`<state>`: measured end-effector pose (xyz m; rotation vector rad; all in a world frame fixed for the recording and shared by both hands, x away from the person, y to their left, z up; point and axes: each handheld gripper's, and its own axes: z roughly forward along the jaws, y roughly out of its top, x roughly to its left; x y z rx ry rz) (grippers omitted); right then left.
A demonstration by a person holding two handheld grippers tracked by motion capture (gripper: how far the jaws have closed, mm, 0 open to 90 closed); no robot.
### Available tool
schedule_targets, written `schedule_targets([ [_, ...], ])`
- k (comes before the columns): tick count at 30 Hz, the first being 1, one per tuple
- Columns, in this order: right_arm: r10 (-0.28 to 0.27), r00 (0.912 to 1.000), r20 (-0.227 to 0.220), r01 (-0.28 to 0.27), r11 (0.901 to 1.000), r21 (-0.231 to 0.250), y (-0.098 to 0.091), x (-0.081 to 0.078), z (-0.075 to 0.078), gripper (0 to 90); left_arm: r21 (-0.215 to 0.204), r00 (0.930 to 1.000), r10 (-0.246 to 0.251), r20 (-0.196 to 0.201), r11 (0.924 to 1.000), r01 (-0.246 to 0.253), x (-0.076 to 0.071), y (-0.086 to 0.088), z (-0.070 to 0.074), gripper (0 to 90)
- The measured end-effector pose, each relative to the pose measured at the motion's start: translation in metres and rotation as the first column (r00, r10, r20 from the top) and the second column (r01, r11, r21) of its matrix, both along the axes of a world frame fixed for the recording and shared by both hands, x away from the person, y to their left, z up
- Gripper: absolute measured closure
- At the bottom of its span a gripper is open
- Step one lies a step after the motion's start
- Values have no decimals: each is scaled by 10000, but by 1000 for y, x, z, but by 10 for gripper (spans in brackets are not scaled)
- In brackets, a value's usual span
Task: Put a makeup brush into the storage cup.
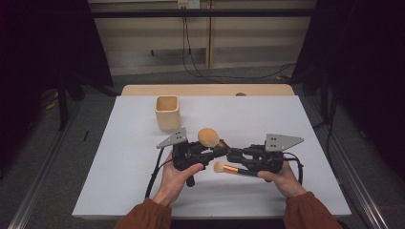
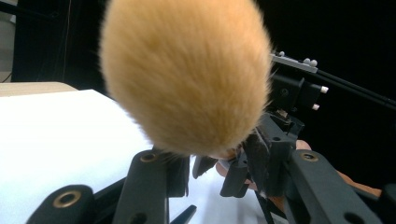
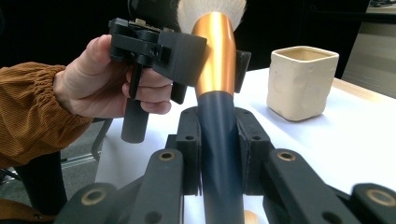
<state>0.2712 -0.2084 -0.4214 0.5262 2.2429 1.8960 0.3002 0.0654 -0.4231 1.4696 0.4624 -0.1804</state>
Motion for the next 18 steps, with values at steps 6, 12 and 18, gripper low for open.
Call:
schedule_targets([
  [6,-59,9998,-168,58,10000,-79,0,2,-2,732,130,10000,35,74,9999,-36,0,-2,1,646],
  [12,-262,9989,-400,250,9992,-310,2,4,-4,704,450,9982,204,562,9987,-230,-3,-4,3,658],
  [18,-194,9990,-392,177,9989,-425,4,4,-1,634,490,9983,248,533,9984,-274,-2,-2,4,661],
])
